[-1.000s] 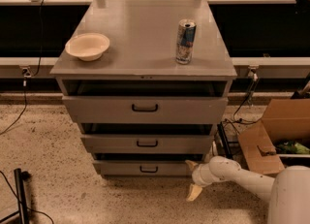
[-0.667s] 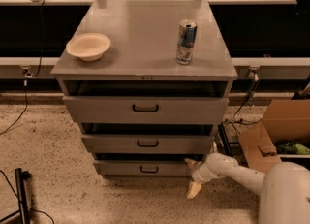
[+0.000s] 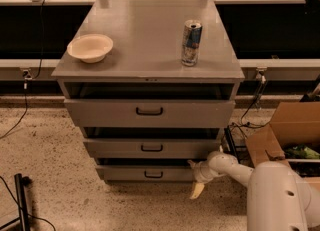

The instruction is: Open bottom drawer

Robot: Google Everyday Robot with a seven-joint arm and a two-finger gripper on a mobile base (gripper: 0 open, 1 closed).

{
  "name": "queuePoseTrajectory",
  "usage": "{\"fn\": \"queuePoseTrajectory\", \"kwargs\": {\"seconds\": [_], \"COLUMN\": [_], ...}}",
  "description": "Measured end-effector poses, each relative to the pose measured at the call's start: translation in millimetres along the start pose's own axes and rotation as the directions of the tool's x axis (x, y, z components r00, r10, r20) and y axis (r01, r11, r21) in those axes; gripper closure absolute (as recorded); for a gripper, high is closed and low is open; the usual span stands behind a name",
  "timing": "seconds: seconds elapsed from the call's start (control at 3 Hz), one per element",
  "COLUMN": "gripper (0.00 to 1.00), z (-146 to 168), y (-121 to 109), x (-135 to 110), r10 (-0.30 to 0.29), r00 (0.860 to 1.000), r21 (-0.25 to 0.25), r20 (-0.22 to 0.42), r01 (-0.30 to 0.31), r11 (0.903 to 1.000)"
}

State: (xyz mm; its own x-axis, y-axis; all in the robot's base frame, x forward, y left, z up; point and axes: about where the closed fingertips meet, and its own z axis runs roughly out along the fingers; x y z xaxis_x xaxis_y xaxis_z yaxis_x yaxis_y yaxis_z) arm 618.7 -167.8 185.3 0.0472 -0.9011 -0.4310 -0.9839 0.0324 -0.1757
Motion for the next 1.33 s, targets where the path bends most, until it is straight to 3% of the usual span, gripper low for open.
{"fn": "queuePoseTrajectory", "kwargs": {"seconds": [0.33,1.0,1.33], "gripper": [0.02,0.38,0.38], "z": [6.6,10.8,14.8], "y": [-15.3,-11.5,-1.2], "x": [6.5,-0.7,-4.6], "r10": [0.008,0.006,0.009], "r00": [1.0,1.0,1.0], "r21": [-0.002,-0.024,-0.044], "r20": [-0.011,-0.007,-0.006], "r01": [-0.008,-0.007,-0.01], "r11": [1.0,0.9997,0.999]}}
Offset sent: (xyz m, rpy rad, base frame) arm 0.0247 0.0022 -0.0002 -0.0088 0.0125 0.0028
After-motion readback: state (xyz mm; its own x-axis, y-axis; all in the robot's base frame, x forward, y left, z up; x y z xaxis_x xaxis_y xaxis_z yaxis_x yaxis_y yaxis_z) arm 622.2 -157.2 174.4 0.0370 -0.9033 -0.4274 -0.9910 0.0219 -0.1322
